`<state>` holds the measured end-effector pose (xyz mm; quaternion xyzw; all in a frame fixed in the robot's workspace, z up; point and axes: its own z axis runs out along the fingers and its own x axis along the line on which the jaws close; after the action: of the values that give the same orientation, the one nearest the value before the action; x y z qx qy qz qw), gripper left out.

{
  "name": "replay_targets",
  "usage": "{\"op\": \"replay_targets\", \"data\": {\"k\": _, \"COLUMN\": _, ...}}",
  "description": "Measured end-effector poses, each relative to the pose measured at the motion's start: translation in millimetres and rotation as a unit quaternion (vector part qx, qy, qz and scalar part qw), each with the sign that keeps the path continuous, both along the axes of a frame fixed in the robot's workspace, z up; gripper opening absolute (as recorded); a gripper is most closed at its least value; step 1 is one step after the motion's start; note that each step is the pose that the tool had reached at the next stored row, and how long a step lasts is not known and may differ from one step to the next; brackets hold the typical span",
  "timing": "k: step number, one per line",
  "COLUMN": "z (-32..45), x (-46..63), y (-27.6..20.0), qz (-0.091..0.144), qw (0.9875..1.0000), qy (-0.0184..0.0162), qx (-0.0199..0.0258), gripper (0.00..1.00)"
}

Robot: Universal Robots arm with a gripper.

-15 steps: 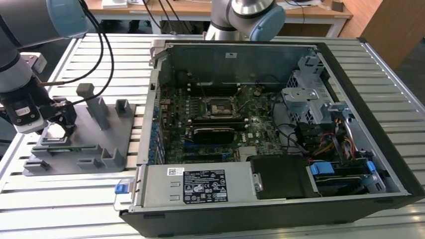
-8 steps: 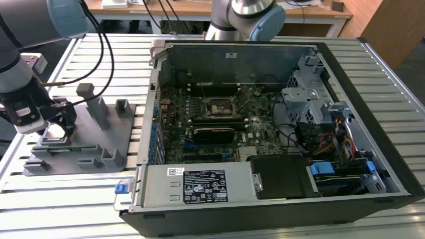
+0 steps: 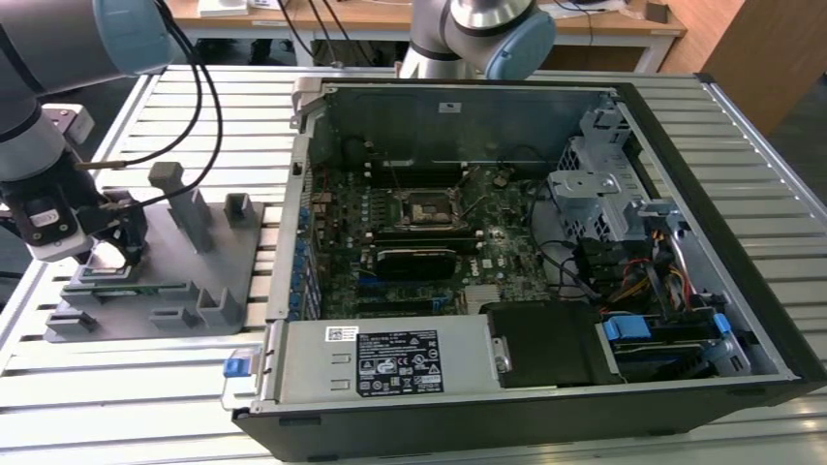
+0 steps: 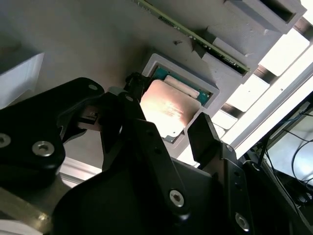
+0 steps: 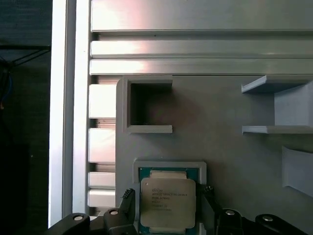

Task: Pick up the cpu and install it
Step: 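Pick up the cpu and move it towards the insertion slot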

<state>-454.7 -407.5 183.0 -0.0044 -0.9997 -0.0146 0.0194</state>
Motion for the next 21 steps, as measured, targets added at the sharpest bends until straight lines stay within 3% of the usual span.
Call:
{"op": "replay_targets", "data": {"k": 10, "z": 0.3, "x": 0.8, "y": 0.1, "qz": -0.002, "qw": 1.0, "qy": 0.0001, "qx": -0.0022, "gripper": 0.64}}
{"op": "replay_targets", "data": {"k": 12, "z": 0.8, "x": 1.0, "y": 0.1, "qz": -0.002, "qw": 1.0, "qy": 0.0002, "qx": -0.0026, "gripper": 0.56}}
{"op": "replay_targets", "data": {"k": 21, "z": 6.1, "x": 1.4, "y": 0.0, "qz": -0.002, "qw": 1.0, "qy": 0.0001, "qx": -0.0035, "gripper": 0.54}}
